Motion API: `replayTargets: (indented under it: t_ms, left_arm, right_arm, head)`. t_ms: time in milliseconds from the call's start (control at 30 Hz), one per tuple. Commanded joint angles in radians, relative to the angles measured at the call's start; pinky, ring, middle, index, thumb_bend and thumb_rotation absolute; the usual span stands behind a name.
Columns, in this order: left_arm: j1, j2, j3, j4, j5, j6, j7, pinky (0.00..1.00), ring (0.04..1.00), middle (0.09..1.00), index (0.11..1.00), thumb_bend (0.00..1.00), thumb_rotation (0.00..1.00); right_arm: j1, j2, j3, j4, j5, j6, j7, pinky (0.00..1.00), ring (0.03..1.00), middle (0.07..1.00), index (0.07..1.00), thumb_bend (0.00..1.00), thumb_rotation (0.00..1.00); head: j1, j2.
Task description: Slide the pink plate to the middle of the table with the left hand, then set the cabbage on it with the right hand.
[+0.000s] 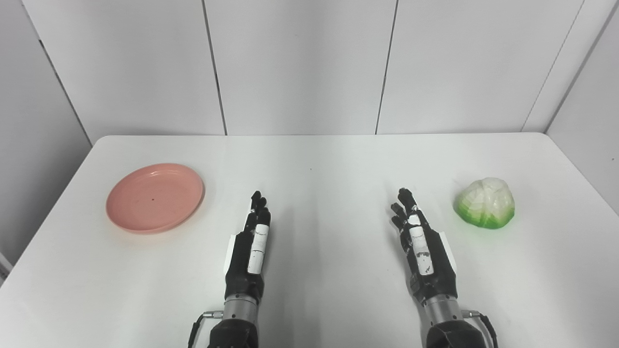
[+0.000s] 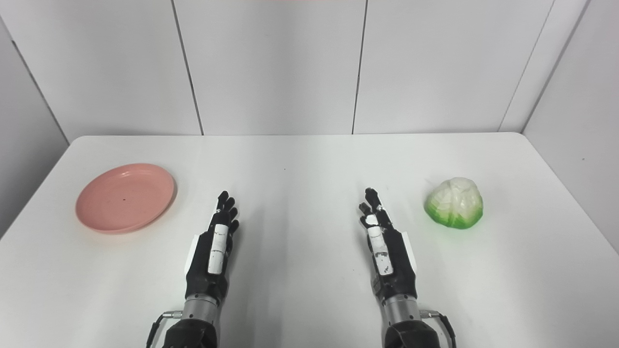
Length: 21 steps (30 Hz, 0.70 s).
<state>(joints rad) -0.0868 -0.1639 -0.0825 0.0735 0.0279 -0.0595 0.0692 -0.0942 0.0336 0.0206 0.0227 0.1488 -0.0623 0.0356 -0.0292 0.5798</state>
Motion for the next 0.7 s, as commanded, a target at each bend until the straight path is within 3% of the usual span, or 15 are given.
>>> replayTargets:
  t_ms: [0,667]
  left_arm:
    - [-0.004,-0.006,0.001,-0.006,0.009,-0.022,0.007,1.00,1.000,1.000,1.000,0.90,0.94]
    - [0.010,-0.004,-0.005,-0.019,0.009,-0.021,0.002,1.00,1.000,1.000,1.000,0.89,0.95]
  right_arm:
    - [0.029,0.007,0.001,0.026,-0.002,-0.014,0.009,0.97,0.943,0.968,0.929,0.91,0.90]
    - [0.038,0.015,0.001,0.029,0.009,-0.042,0.015,0.97,0.940,0.961,0.917,0.93,0.88]
  head:
    - [0.000,0.003]
    - [-0.003,-0.003]
